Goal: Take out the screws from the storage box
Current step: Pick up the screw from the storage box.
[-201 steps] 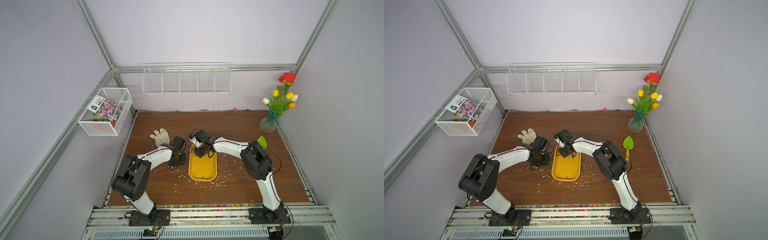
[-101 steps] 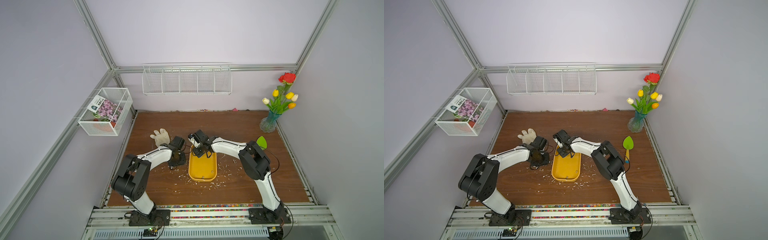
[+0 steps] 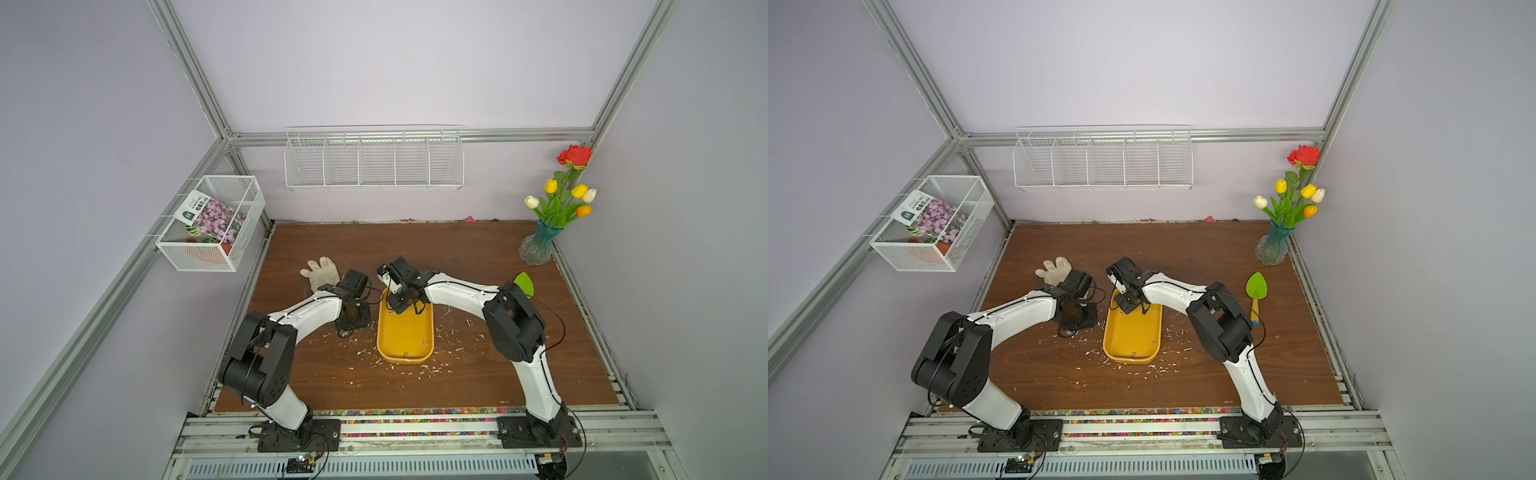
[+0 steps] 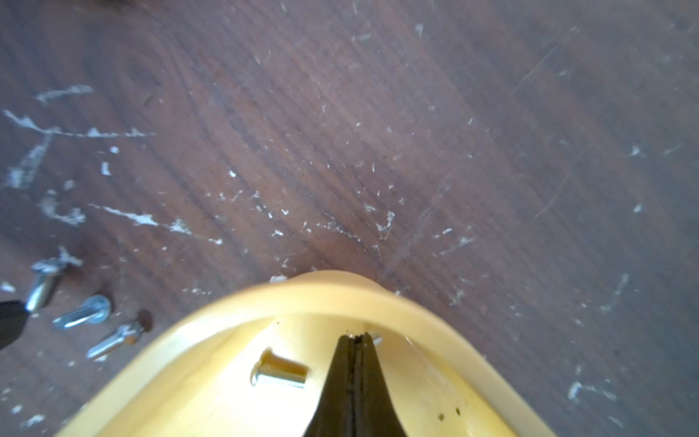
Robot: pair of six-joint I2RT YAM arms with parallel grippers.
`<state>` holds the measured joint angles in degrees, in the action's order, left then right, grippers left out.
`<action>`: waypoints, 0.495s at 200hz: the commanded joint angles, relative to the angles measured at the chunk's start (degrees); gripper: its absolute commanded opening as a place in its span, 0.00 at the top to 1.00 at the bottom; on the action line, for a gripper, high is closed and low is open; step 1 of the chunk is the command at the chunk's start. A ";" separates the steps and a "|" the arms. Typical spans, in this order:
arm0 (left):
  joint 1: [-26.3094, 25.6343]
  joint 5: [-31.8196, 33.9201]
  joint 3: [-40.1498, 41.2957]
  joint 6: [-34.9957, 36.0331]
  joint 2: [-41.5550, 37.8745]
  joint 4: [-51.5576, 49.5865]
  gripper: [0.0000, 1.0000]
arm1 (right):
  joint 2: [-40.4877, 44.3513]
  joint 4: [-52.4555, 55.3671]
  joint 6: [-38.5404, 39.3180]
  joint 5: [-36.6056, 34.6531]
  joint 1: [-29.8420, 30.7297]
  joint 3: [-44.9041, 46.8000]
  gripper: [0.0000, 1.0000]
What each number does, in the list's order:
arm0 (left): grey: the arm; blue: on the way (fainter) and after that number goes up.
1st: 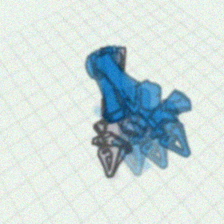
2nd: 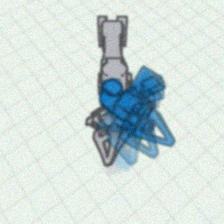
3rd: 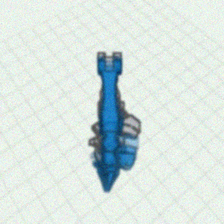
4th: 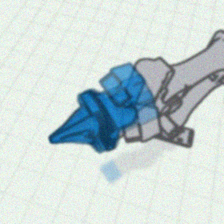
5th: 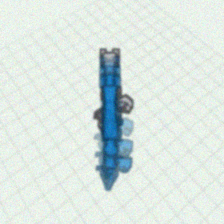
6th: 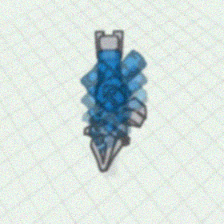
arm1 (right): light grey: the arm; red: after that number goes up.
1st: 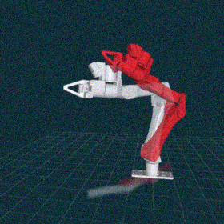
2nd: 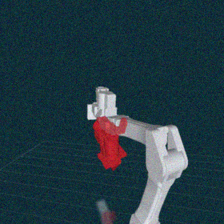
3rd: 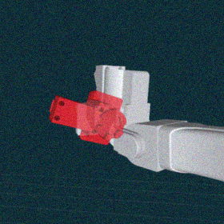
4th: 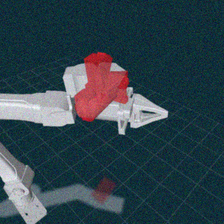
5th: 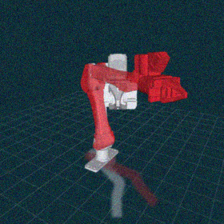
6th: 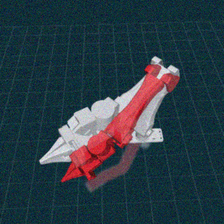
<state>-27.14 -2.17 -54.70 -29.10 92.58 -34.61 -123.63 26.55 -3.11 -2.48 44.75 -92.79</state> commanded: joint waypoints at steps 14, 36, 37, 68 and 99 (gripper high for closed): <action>0.42 0.50 -1.25 1.07 -0.71 -0.90 0.69 | 3.38 1.14 -0.08 4.04 -0.67 1.73 1.00; 0.42 0.26 -0.55 0.30 -1.80 -0.47 0.69 | 6.40 -0.22 -0.63 7.66 -1.14 4.14 1.00; 0.42 0.25 -0.53 0.29 -1.83 -0.46 0.69 | 6.61 -0.20 -0.65 7.75 -1.15 4.26 1.00; 0.42 -0.72 -1.26 0.07 -5.15 0.09 0.68 | 13.75 1.12 -2.36 9.71 -1.98 6.99 1.00; -0.38 -4.84 -3.61 2.14 -8.72 2.37 0.68 | 22.71 4.33 -3.54 10.04 -4.07 11.09 1.00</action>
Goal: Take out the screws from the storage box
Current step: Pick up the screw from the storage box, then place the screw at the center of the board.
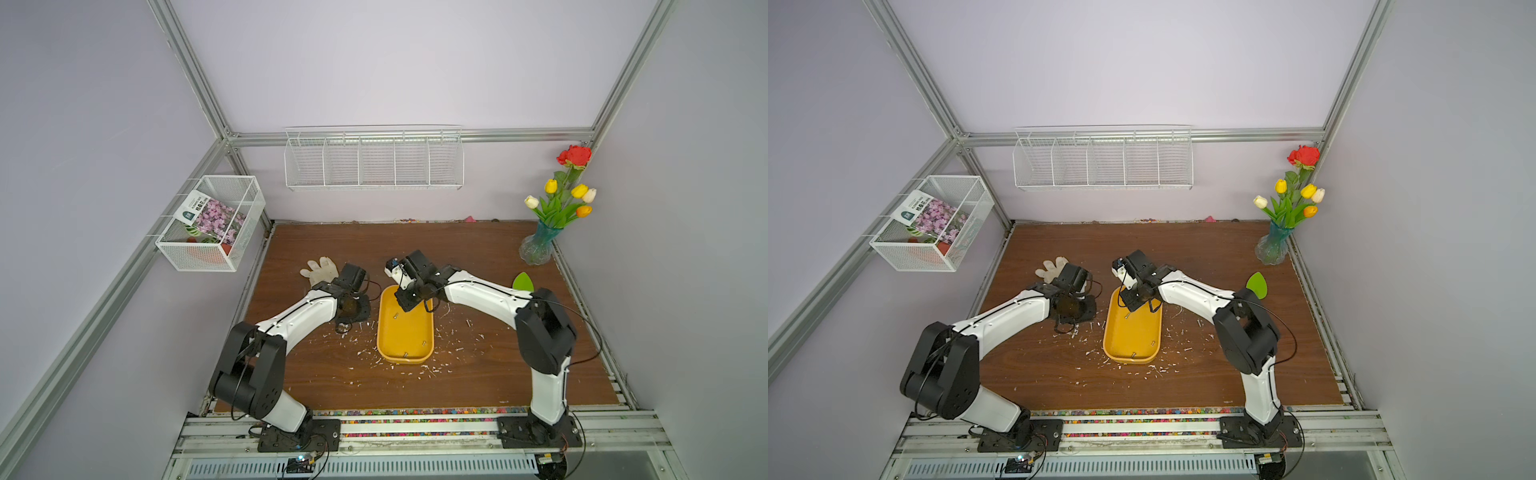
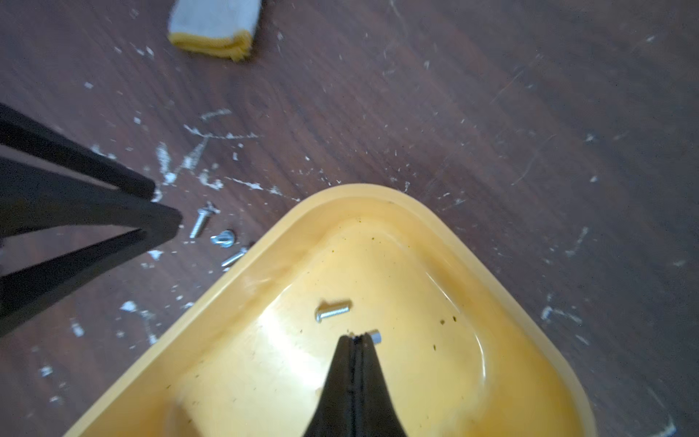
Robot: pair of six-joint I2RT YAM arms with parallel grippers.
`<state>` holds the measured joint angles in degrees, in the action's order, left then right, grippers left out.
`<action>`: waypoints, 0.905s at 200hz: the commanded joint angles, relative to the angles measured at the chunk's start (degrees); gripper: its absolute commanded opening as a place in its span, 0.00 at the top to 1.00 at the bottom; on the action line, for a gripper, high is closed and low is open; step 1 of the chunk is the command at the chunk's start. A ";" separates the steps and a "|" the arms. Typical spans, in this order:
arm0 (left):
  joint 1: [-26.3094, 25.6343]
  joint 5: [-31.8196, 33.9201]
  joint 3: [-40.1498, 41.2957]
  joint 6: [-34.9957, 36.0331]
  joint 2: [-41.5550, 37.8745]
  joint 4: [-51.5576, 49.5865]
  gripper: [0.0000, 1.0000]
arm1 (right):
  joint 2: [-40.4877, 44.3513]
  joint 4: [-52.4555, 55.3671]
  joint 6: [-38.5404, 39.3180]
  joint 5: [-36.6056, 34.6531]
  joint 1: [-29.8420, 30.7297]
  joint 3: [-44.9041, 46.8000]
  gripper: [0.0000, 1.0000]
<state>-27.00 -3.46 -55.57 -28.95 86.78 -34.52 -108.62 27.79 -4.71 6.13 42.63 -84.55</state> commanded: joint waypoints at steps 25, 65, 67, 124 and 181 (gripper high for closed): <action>-3.48 -6.11 -6.06 4.47 -4.00 4.26 0.67 | 15.16 6.01 -2.78 1.08 -4.94 7.62 1.00; -7.29 -9.68 -10.85 10.52 1.25 4.57 0.68 | 25.28 8.18 -4.54 -1.56 -8.96 18.92 1.00; -7.54 -9.51 -11.20 10.94 1.76 4.20 0.68 | 25.62 8.25 -4.70 -1.45 -9.12 19.43 1.00; -12.24 -5.02 -19.64 15.27 13.51 -3.09 0.70 | 28.96 6.07 -8.17 -1.90 -10.44 31.14 1.00; -12.92 5.20 -19.96 9.66 17.88 -5.79 0.67 | 24.54 4.47 -9.00 -1.47 -10.74 32.92 1.00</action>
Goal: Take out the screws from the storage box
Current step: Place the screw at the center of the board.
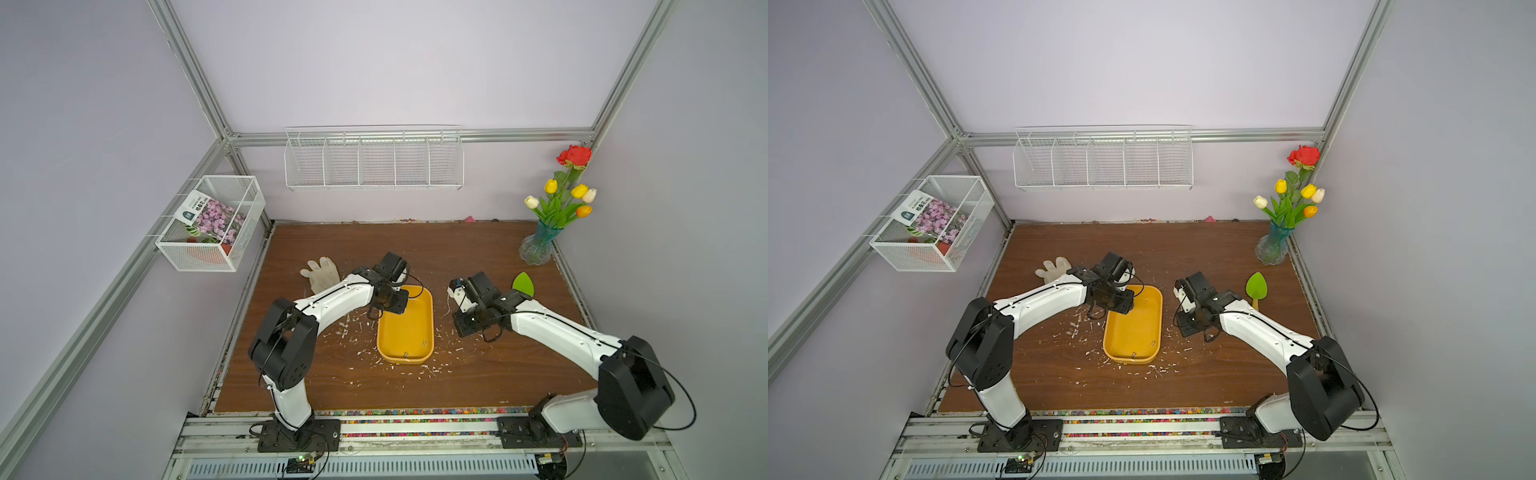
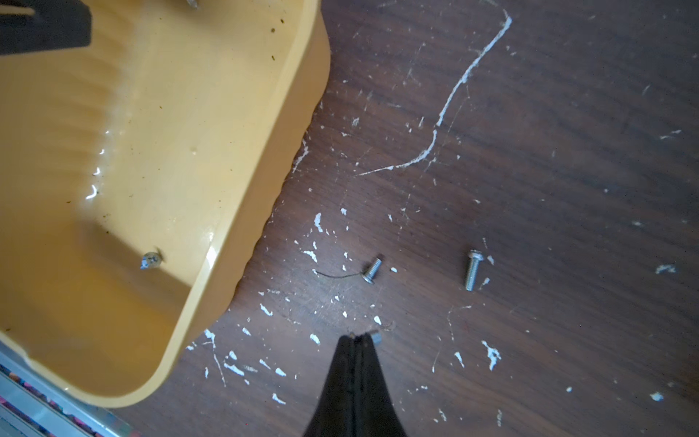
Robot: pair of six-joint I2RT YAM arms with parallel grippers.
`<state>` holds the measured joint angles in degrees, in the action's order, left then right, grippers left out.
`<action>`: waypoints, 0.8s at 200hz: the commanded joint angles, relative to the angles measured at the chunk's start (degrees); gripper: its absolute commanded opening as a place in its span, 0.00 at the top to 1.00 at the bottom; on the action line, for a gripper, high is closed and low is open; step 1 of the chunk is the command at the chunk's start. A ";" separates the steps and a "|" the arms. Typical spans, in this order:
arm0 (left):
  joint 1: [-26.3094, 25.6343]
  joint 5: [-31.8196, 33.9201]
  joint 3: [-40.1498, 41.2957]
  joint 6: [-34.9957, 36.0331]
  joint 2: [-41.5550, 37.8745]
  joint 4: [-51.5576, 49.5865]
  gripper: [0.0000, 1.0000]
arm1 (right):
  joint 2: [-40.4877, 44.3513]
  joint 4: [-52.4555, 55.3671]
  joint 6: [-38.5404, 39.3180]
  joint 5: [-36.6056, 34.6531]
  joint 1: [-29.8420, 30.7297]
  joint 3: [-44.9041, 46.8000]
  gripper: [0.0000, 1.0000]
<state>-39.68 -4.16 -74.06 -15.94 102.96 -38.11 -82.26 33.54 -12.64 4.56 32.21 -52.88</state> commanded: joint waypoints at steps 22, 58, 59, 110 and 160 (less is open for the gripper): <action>-0.26 5.94 -1.82 -5.34 3.86 -2.03 0.67 | -3.01 -1.48 -1.23 -0.31 -0.30 1.79 1.00; -0.48 6.93 -4.98 -5.86 8.14 -3.19 0.67 | -4.41 -1.61 -1.57 -0.43 -0.31 1.73 1.00; -0.48 6.91 -5.01 -5.86 8.27 -3.24 0.67 | -4.41 -1.62 -1.58 -0.43 -0.30 1.73 1.00; -1.07 8.12 -6.85 -5.09 10.91 -4.03 0.66 | -3.57 -2.00 -1.68 0.60 -0.30 2.43 1.00; -2.09 7.33 -5.88 -4.42 11.99 -4.58 0.66 | -3.58 -1.88 -1.77 0.89 -0.30 2.74 0.94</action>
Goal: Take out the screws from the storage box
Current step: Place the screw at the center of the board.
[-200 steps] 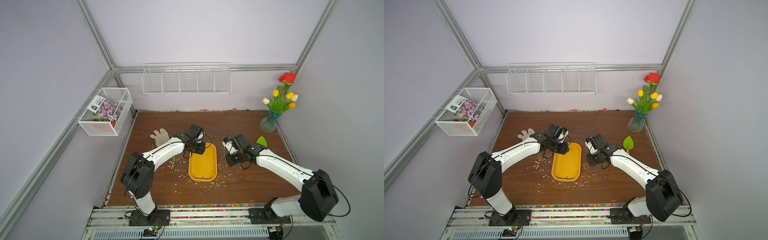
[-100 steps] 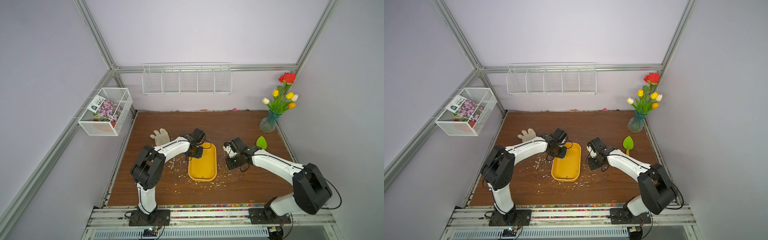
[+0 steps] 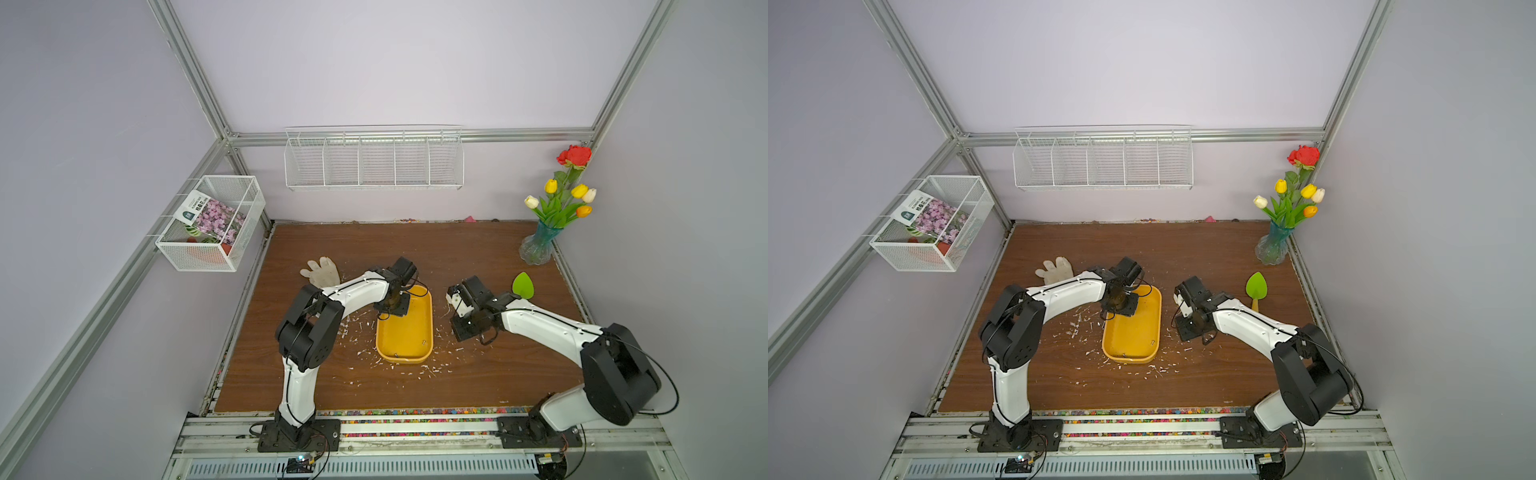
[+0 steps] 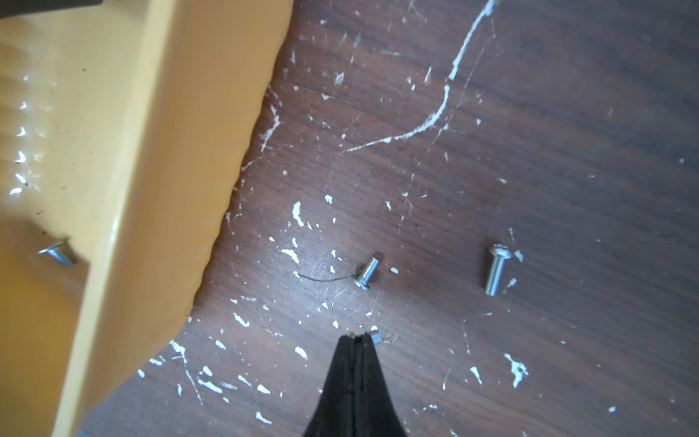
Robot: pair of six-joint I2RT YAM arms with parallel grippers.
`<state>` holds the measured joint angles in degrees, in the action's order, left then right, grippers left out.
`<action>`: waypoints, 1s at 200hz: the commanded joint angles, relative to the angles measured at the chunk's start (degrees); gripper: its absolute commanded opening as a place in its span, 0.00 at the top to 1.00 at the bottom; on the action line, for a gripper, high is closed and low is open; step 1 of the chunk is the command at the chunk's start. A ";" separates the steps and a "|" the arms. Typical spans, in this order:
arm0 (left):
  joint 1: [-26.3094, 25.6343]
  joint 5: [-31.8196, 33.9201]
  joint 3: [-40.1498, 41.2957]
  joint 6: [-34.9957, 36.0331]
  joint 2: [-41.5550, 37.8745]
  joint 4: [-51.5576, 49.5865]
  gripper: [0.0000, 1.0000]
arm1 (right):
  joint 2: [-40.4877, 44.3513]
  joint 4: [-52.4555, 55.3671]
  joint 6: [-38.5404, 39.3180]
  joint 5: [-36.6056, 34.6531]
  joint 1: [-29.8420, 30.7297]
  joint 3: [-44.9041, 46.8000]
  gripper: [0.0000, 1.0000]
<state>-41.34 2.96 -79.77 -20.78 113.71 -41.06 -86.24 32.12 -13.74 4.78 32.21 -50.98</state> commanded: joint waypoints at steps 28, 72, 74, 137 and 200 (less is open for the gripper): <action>-0.58 0.20 -0.73 0.72 2.04 -2.88 0.67 | -0.07 -0.65 -1.29 0.42 -0.33 0.85 0.91; -0.66 -0.58 -2.59 1.18 2.72 -4.01 0.70 | -0.53 -0.43 -1.60 0.15 -0.20 0.62 0.81; -0.67 -0.63 -2.65 1.18 2.78 -4.16 0.71 | -0.52 -0.53 -1.63 0.12 -0.17 0.62 0.81; -1.54 4.84 -4.56 -2.61 3.17 -6.15 0.68 | 1.69 -0.49 -1.99 0.93 -0.10 -0.38 0.80; -2.57 9.39 -7.92 0.20 7.02 -6.84 0.64 | 4.50 -0.01 -0.77 3.47 0.14 -2.85 0.81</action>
<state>-43.70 10.66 -86.83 -21.74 119.09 -47.31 -82.74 31.90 -15.14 6.57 32.21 -52.29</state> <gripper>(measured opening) 0.361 0.194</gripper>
